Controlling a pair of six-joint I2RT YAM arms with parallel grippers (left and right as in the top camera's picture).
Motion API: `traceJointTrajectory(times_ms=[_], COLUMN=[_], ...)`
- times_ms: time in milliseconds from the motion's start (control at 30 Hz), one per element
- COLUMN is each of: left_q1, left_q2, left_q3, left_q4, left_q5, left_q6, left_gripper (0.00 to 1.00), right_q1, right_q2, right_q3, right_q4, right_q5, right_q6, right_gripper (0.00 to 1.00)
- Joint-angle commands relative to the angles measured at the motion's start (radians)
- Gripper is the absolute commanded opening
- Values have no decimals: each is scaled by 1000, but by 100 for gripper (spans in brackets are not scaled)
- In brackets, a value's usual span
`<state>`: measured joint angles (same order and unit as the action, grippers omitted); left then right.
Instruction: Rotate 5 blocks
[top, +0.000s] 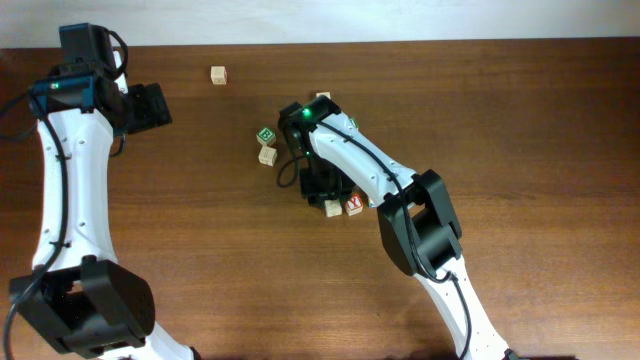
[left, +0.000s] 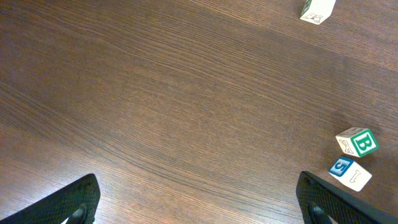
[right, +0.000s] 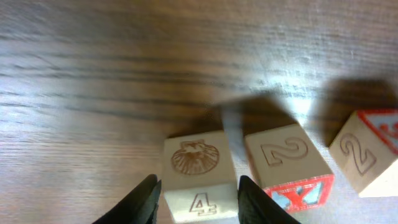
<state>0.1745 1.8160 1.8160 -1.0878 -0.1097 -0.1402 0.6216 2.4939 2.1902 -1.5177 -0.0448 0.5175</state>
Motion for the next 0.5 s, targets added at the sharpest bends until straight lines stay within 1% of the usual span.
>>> traceJointTrajectory(times_ms=[0,100,233,267,300,400,467], left_q1=[5,5,5,5,5,5,5], left_q2=[2,2,2,2,2,2,2], left_q3=[19,19,19,19,19,19,19], left_q4=[2,2,2,2,2,2,2], left_q5=[-11,-11,-11,-11,-11,-11,-11], left_q6=[-13,-13,-13,-13,-13,-13,-13], left_gripper=[99,99,99,99,99,99,99], right_q1=[0,0,0,0,0,0,0], right_q2=[-3,-3,-8,-8,-8,-8,6], right_q3=[-7,14,113,155,208,221,218], right_q4=[-6,-8,-9,-5,58,202,315], right_q5=[11,11,8,8,8,-9,-10], right_q6=[3,-8,-35,-35,-34,-21,44], right_gripper=[45,46,47,50,57,60,61])
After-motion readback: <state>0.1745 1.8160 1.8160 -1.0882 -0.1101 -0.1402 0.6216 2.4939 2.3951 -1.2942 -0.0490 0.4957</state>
